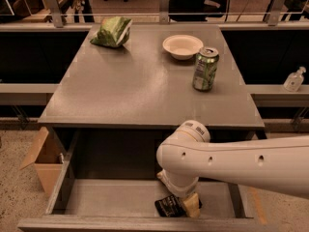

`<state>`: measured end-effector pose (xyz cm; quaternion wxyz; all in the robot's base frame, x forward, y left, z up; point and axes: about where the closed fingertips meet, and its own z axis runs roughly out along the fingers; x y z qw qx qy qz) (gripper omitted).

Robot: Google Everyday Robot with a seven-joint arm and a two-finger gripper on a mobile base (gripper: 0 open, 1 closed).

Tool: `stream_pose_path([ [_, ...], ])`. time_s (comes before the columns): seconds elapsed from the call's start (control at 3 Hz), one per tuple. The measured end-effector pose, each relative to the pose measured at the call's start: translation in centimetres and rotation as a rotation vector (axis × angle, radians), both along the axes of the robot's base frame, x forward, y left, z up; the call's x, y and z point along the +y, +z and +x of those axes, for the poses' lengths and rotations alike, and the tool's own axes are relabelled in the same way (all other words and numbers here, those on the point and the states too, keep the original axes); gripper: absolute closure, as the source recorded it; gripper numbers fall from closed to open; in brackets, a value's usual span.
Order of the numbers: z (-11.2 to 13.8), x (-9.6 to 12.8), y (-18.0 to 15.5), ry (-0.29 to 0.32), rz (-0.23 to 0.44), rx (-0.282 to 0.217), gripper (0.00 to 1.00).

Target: Pick rxbar chocolate from top drawer and place on counter

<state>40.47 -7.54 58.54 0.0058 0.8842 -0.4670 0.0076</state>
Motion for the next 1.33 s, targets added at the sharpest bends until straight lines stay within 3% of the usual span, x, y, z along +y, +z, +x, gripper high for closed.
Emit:
stream_pose_path([
  [0.33,0.0,0.0,1.2,0.000,0.000,0.000,0.95],
  [0.67,0.0,0.0,1.9,0.000,0.001,0.000,1.00],
  [1.33,0.4,-0.4,5.3,-0.012,0.180,-0.074,1.00],
])
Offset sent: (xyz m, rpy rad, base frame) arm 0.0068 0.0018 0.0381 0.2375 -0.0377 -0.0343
